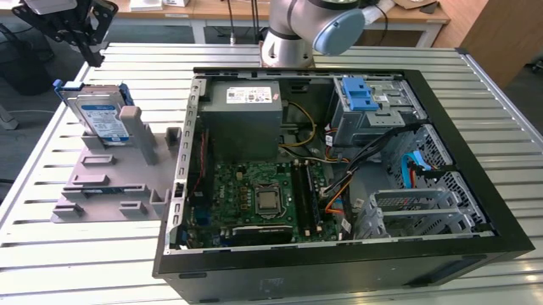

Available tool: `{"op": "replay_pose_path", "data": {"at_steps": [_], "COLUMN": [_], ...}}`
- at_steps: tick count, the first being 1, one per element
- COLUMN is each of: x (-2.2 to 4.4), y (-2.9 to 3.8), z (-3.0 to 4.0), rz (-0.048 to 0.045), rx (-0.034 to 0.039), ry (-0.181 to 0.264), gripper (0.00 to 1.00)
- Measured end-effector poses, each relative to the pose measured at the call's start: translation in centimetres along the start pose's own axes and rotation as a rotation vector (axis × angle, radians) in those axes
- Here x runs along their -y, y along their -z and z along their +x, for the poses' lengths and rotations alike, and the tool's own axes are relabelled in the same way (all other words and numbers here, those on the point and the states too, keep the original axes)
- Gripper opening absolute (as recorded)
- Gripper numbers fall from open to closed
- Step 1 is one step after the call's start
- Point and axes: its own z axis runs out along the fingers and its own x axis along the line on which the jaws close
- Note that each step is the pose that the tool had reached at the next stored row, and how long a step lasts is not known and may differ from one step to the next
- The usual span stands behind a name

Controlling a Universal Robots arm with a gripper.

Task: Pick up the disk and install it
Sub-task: 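Reach for the disk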

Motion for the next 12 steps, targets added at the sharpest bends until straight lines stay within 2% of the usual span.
{"op": "replay_pose_path", "data": {"at_steps": [7,12], "x": [-0.05,0.01], "y": [-0.21,-0.61], "z": [1.35,1.91], "rz": [0.0000,0.0006], "rx": [-0.0001,-0.0009], "ry": [0.000,0.000], "gripper": [0.11,0.11]}}
